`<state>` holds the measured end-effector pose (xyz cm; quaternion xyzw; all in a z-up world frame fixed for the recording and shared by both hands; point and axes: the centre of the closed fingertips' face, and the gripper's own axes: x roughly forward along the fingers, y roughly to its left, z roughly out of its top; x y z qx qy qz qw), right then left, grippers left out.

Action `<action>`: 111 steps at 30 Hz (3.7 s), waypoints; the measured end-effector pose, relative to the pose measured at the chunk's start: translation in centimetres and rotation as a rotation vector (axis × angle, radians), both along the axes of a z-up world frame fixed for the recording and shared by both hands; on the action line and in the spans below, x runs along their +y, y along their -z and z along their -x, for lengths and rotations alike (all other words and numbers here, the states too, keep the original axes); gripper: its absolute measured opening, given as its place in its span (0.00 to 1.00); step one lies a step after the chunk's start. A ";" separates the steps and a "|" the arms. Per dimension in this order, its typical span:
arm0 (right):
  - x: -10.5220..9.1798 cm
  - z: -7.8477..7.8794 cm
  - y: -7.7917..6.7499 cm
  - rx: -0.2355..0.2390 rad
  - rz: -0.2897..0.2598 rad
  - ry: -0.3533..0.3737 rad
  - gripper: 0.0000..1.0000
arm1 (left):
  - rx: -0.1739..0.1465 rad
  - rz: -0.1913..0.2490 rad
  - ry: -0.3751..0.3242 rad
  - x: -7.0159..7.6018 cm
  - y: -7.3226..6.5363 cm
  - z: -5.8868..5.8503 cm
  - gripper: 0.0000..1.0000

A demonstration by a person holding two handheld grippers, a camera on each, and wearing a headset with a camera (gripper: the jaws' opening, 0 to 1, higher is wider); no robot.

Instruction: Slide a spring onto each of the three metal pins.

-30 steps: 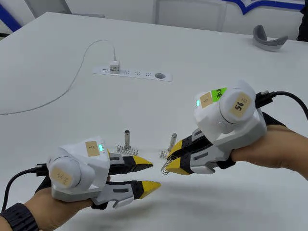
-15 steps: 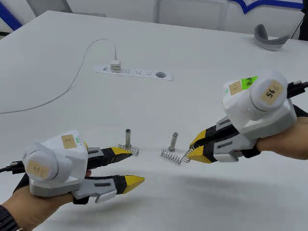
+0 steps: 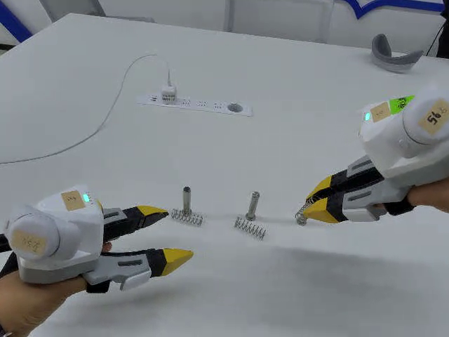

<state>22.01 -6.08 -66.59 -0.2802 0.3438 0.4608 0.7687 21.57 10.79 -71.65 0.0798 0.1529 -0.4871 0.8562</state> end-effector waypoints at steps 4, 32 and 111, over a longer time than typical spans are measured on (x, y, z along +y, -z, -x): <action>-0.8 -0.8 -0.4 -0.008 0.011 0.013 0.12 | 0.009 -0.005 -0.009 0.3 0.2 0.1 0.50; -2.7 -4.4 1.8 0.020 0.114 0.019 0.12 | 0.023 -0.003 -0.045 0.9 0.4 -0.2 0.58; -2.1 -4.7 6.1 0.079 0.153 0.033 0.22 | 0.032 -0.004 -0.053 1.1 0.6 0.1 0.57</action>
